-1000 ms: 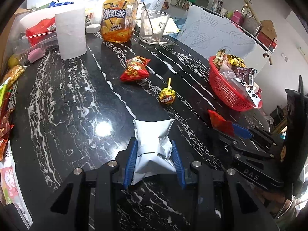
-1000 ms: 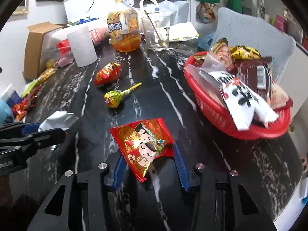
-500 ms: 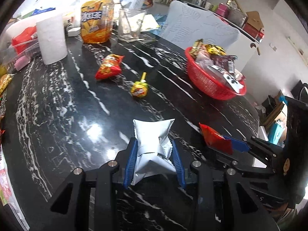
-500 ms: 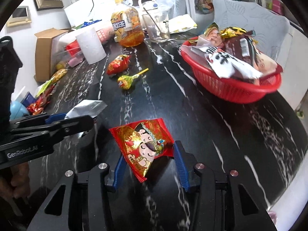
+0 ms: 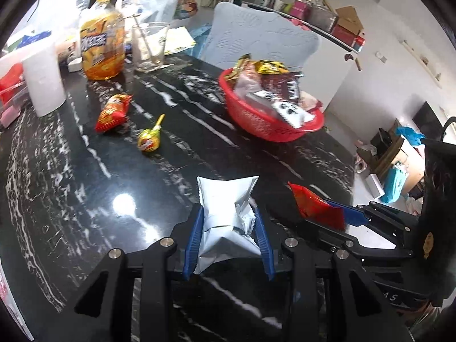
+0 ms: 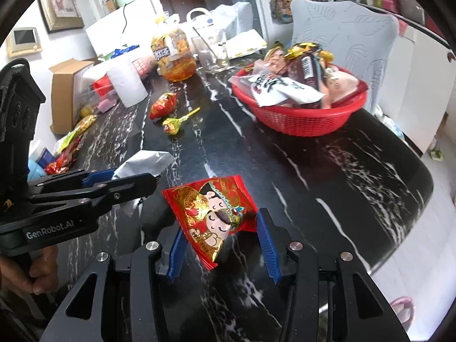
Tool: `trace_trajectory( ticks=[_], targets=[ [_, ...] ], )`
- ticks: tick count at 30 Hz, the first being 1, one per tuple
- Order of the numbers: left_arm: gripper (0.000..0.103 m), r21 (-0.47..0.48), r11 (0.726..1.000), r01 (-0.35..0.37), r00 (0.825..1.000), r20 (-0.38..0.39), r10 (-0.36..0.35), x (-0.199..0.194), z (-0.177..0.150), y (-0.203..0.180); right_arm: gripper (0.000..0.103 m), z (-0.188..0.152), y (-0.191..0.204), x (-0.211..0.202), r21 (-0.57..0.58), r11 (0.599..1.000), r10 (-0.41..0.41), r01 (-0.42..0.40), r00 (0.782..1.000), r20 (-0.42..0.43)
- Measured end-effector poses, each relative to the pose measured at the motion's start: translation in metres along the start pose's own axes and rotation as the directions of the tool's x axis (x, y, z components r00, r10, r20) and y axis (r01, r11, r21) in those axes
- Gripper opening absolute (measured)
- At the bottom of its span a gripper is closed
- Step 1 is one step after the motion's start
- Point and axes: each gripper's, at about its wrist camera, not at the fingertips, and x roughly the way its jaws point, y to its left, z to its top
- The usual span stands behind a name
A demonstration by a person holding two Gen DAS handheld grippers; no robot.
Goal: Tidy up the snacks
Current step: 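Lift both held packs and carry them over the red mesh basket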
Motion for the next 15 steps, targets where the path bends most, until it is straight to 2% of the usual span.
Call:
trace_trajectory(
  ticks=[15],
  targets=[
    [0.036, 0.141, 0.988, 0.063, 0.992, 0.098, -0.078, -0.023, 0.037, -0.059, 0.046, 0.013, -0.010, -0.064, 0.011, 0.998, -0.065, 0.065, 0.993, 0.097]
  ],
)
